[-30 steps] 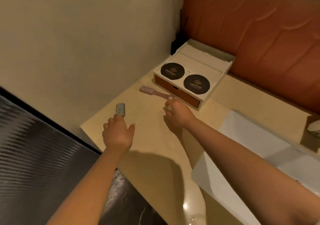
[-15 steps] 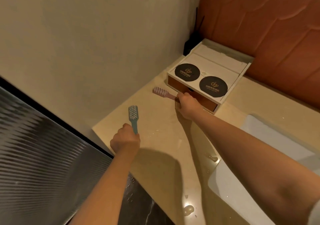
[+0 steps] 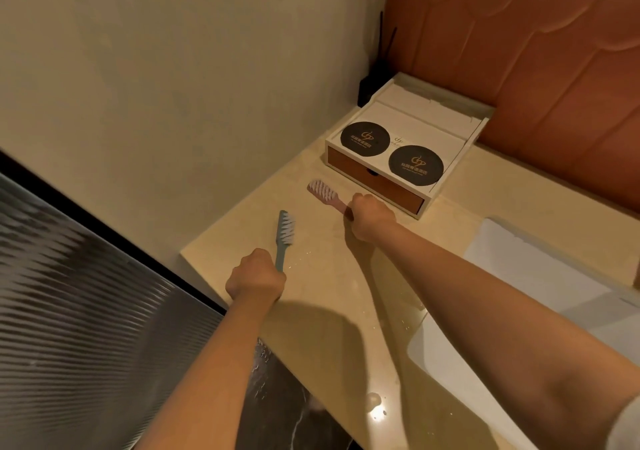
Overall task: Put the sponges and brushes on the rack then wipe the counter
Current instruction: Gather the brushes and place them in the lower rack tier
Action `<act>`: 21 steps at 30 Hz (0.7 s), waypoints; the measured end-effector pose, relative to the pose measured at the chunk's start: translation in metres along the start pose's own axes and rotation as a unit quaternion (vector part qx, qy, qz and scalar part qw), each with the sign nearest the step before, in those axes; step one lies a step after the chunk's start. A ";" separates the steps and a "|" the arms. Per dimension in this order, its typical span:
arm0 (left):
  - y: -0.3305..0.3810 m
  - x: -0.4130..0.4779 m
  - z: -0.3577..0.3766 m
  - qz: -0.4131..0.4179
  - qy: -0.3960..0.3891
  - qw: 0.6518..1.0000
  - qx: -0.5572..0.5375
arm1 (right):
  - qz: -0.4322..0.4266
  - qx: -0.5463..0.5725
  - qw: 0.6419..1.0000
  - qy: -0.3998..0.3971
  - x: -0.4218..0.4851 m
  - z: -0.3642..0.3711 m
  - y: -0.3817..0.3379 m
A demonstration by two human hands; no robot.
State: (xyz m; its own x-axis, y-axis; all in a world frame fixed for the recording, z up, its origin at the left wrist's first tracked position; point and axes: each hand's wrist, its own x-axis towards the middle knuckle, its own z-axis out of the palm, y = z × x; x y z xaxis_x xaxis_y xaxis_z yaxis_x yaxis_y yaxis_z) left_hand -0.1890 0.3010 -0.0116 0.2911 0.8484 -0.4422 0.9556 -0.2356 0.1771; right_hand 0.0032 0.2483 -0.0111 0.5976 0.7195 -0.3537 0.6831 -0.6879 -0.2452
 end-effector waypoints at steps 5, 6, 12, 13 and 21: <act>-0.002 -0.014 0.006 0.039 -0.033 0.997 -0.054 | -0.032 -0.081 0.996 -0.011 -0.024 0.001 0.000; -0.003 -0.018 0.006 0.051 -0.040 0.995 -0.076 | -0.044 -0.077 0.996 -0.016 -0.029 0.002 0.002; 0.005 -0.055 -0.006 0.134 -0.120 0.952 -0.248 | -0.105 0.092 0.988 -0.071 -0.078 0.009 0.033; 0.008 -0.065 -0.010 0.146 -0.132 0.944 -0.264 | -0.098 0.141 0.982 -0.072 -0.090 0.007 0.040; 0.040 -0.138 -0.006 0.163 -0.293 0.841 -0.425 | -0.009 0.564 0.813 -0.143 -0.204 -0.001 0.113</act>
State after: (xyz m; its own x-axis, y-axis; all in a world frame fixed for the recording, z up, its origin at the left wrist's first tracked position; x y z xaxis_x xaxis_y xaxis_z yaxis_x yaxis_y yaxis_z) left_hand -0.1914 0.1780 0.0619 0.7417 0.3671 -0.5614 0.5149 0.2248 0.8272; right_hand -0.0415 0.0241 0.0340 0.3599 0.7899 -0.4965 -0.2251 -0.4429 -0.8679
